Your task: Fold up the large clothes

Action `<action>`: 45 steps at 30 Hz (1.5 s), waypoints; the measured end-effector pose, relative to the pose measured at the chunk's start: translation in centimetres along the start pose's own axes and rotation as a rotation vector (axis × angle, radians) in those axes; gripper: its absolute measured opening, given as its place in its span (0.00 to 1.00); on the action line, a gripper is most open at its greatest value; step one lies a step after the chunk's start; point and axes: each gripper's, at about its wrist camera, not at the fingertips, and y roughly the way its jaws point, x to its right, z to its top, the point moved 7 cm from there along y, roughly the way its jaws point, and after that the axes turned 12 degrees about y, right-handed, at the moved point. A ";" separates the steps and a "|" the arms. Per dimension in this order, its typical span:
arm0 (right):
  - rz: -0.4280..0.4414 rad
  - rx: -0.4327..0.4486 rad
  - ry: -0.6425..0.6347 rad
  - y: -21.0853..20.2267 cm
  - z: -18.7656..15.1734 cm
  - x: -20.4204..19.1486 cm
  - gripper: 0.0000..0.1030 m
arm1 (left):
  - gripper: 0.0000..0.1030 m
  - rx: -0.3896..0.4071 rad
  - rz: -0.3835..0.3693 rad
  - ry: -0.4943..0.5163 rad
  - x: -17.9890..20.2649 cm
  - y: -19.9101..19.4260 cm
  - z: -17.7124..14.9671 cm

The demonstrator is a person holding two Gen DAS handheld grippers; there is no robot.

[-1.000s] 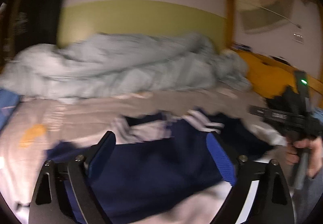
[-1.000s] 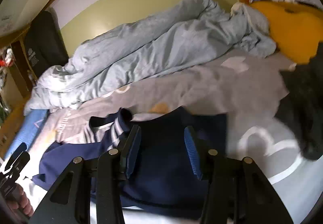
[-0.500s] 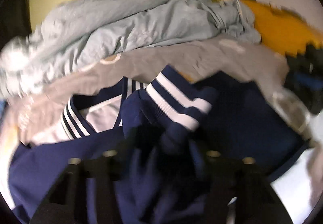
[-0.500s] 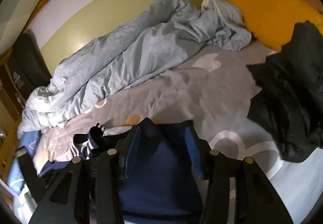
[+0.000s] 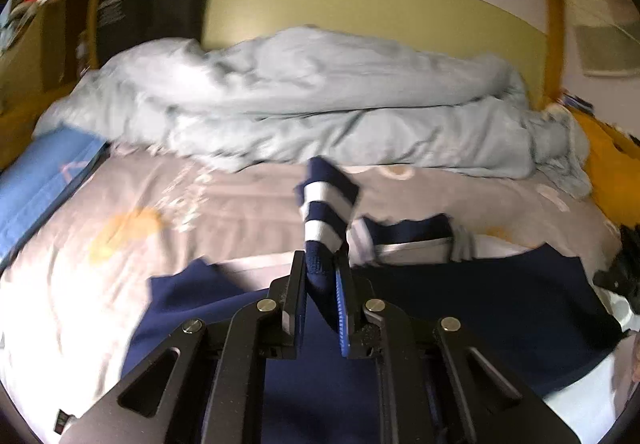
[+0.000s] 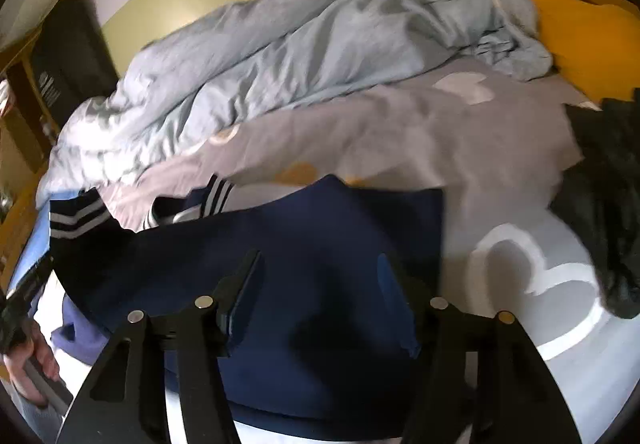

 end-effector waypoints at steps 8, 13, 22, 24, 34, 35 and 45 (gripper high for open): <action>-0.084 -0.064 -0.081 2.3 -2.2 -0.6 0.62 | 0.14 -0.160 0.024 -0.055 -4.0 2.1 -5.1; -0.123 -0.077 -0.111 2.9 -2.8 -0.7 0.64 | 0.31 -0.201 -0.014 -0.139 -5.1 1.6 -5.8; -0.170 -0.001 -0.102 1.9 -2.0 -0.4 0.75 | 0.80 -0.017 0.111 -0.110 -8.0 -2.6 -3.6; -0.188 0.025 -0.099 1.5 -1.7 -0.2 0.77 | 0.80 -0.008 0.083 -0.104 -7.6 -2.5 -3.4; -0.266 0.102 -0.169 0.7 -0.8 -0.9 0.82 | 0.89 0.134 0.064 0.002 -2.4 -3.7 -2.1; -0.269 0.104 -0.176 0.7 -0.8 -1.0 0.82 | 0.89 0.144 0.063 0.005 -2.0 -3.8 -2.1; -0.290 0.115 -0.164 0.5 0.5 0.0 0.83 | 1.00 0.333 0.104 0.171 4.2 -6.3 -1.6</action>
